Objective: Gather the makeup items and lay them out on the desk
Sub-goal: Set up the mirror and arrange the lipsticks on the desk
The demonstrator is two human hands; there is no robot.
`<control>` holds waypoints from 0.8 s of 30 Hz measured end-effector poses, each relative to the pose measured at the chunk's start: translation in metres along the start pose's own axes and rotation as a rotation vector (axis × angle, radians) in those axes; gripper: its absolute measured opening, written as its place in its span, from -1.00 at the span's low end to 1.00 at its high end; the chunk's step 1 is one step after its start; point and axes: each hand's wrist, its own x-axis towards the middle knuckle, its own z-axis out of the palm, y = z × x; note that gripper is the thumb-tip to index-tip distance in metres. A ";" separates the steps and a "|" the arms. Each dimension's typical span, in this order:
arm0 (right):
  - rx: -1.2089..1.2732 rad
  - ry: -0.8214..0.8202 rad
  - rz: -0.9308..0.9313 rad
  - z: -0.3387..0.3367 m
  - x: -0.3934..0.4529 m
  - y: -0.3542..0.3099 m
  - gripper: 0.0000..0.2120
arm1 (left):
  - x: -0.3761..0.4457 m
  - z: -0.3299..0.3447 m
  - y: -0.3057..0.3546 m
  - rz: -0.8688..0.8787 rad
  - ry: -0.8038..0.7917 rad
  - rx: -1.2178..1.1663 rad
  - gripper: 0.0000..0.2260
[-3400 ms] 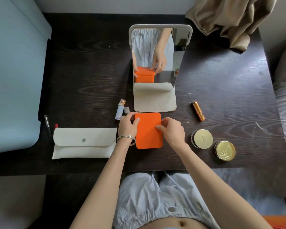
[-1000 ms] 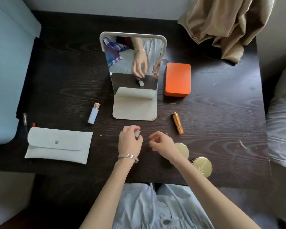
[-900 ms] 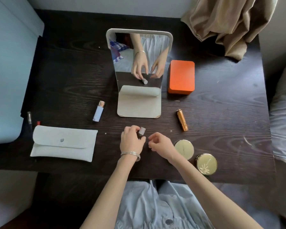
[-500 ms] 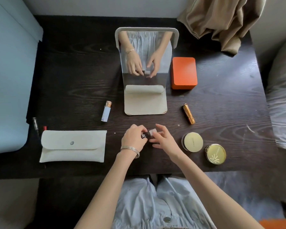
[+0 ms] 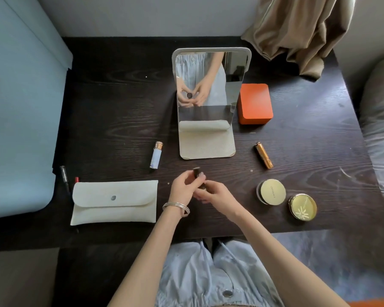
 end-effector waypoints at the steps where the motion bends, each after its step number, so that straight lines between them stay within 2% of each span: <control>1: 0.076 -0.086 0.041 0.000 -0.001 -0.001 -0.86 | 0.000 -0.001 -0.001 -0.091 -0.065 -0.141 -0.89; 3: 0.226 -0.196 0.098 -0.001 -0.002 -0.002 -0.86 | -0.001 -0.005 -0.002 -0.179 -0.213 -0.323 -0.83; 7: 0.596 -0.264 0.162 -0.002 -0.004 -0.002 -0.86 | 0.002 -0.014 0.003 -0.143 -0.352 -0.397 -0.80; 13: 0.799 -0.324 0.195 -0.004 0.000 -0.012 -0.83 | 0.002 -0.005 0.008 -0.086 -0.257 -0.481 -0.83; 16: 0.944 -0.407 0.191 -0.010 0.000 -0.014 -0.75 | 0.001 -0.004 0.014 -0.064 -0.354 -0.580 -0.77; 18: 1.017 -0.440 0.182 -0.011 0.000 -0.015 -0.71 | 0.000 -0.001 0.022 -0.056 -0.362 -0.614 -0.77; 21: 1.012 -0.419 0.197 -0.011 0.000 -0.020 -0.69 | 0.001 0.004 0.029 -0.108 -0.239 -0.674 -0.80; 24: 0.903 -0.382 0.186 -0.015 0.002 -0.030 -0.71 | 0.002 0.003 0.033 -0.123 -0.180 -0.750 -0.81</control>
